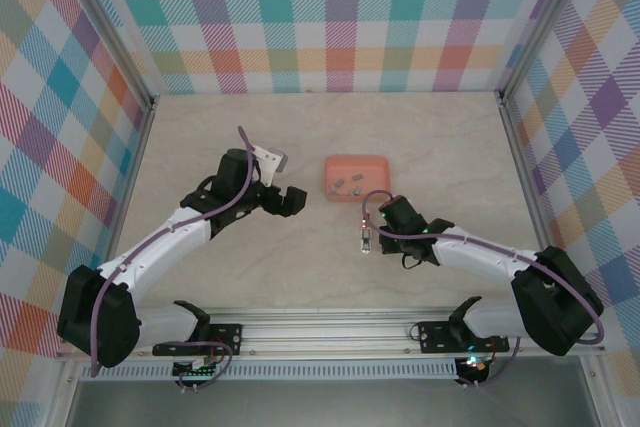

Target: Load the staples into the stapler

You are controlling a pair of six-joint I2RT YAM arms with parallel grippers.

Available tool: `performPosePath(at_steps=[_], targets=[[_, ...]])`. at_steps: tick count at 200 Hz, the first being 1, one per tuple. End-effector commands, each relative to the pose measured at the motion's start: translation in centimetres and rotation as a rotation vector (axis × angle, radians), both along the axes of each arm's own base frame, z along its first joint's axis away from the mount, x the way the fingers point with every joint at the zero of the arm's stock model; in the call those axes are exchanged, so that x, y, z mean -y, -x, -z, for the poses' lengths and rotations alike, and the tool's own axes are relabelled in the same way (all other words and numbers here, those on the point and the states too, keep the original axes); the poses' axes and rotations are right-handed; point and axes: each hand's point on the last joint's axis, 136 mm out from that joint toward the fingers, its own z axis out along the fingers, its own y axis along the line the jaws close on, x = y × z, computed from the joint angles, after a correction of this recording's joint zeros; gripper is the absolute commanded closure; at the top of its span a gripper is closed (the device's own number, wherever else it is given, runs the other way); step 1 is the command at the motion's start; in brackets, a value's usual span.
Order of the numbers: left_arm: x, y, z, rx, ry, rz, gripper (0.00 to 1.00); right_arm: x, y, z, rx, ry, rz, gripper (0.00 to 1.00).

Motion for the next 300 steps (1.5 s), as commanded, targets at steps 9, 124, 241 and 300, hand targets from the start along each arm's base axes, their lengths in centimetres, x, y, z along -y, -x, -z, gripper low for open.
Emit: performPosePath(at_steps=[9,124,241,300], targets=[[0.70,-0.26,-1.22,0.016,0.026,0.015,0.00,-0.11,-0.03,0.06,-0.004,-0.001,0.012,0.85],[0.66,-0.29,-1.27,0.016,0.025,0.013,0.00,0.35,0.26,0.58,-0.022,0.024,0.019,0.85],[0.72,-0.25,-1.14,0.010,0.024,0.016,0.00,0.59,0.39,0.69,-0.025,0.036,0.025,0.84],[0.75,-0.29,-1.18,0.010,0.024,0.017,0.00,0.68,0.54,0.87,-0.030,0.042,0.025,0.83]])
